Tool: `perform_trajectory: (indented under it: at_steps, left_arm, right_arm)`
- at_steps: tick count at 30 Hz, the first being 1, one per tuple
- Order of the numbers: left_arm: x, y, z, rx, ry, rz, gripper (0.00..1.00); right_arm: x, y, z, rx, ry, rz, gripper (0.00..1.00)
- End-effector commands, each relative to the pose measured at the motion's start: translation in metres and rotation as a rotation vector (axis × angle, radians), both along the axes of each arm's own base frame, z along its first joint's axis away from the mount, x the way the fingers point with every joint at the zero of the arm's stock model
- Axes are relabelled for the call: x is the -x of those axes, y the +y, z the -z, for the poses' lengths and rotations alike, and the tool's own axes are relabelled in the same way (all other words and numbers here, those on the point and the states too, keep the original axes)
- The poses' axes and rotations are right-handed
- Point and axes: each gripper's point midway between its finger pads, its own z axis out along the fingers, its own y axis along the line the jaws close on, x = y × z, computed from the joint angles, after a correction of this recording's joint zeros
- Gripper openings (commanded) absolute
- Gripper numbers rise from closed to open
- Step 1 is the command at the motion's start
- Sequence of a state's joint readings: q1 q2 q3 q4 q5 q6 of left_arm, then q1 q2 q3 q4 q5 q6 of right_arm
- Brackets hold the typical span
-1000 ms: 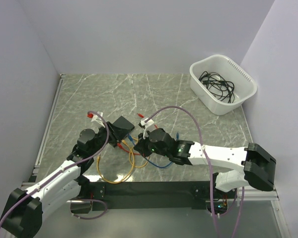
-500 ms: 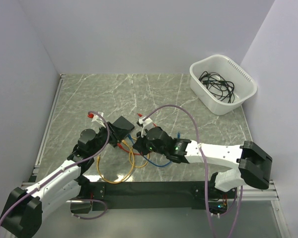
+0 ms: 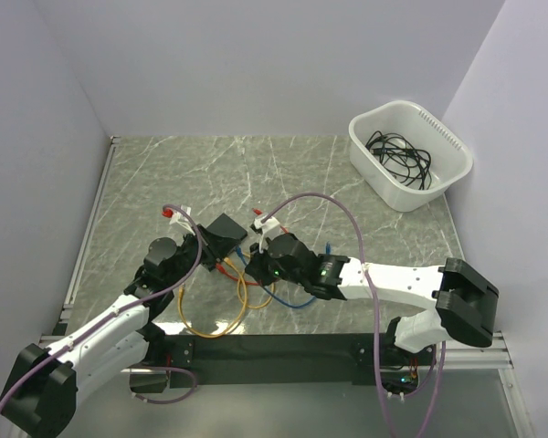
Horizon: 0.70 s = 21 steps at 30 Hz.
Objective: Insert the plug into the switch port
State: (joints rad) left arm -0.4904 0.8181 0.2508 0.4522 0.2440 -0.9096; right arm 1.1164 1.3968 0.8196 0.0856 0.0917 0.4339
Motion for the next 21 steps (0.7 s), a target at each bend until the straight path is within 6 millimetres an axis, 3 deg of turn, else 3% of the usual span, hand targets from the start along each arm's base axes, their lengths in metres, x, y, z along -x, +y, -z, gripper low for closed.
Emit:
perform_trajectory:
  at_steps: [1,4,7,15,21]
  left_arm:
    - [-0.005,-0.002,-0.017,0.014,-0.053,-0.006,0.00]
    - [-0.005,-0.003,-0.017,0.012,-0.051,-0.005,0.00]
    - [-0.006,-0.003,-0.016,0.011,-0.049,-0.006,0.01]
    - [-0.005,-0.005,-0.017,0.010,-0.051,-0.004,0.01]
    - [-0.004,-0.003,-0.017,0.001,-0.052,-0.010,0.01]
  right_arm:
    - [-0.021,0.008,-0.035,-0.055,-0.070,0.060,0.21]
    - [-0.024,0.009,-0.044,-0.058,-0.082,0.067,0.48]
    - [-0.029,0.010,-0.051,-0.055,-0.095,0.076,0.53]
    - [-0.041,0.018,-0.056,-0.041,-0.087,0.101,0.49]
    - [-0.046,0.019,-0.041,-0.012,-0.045,0.108,0.42]
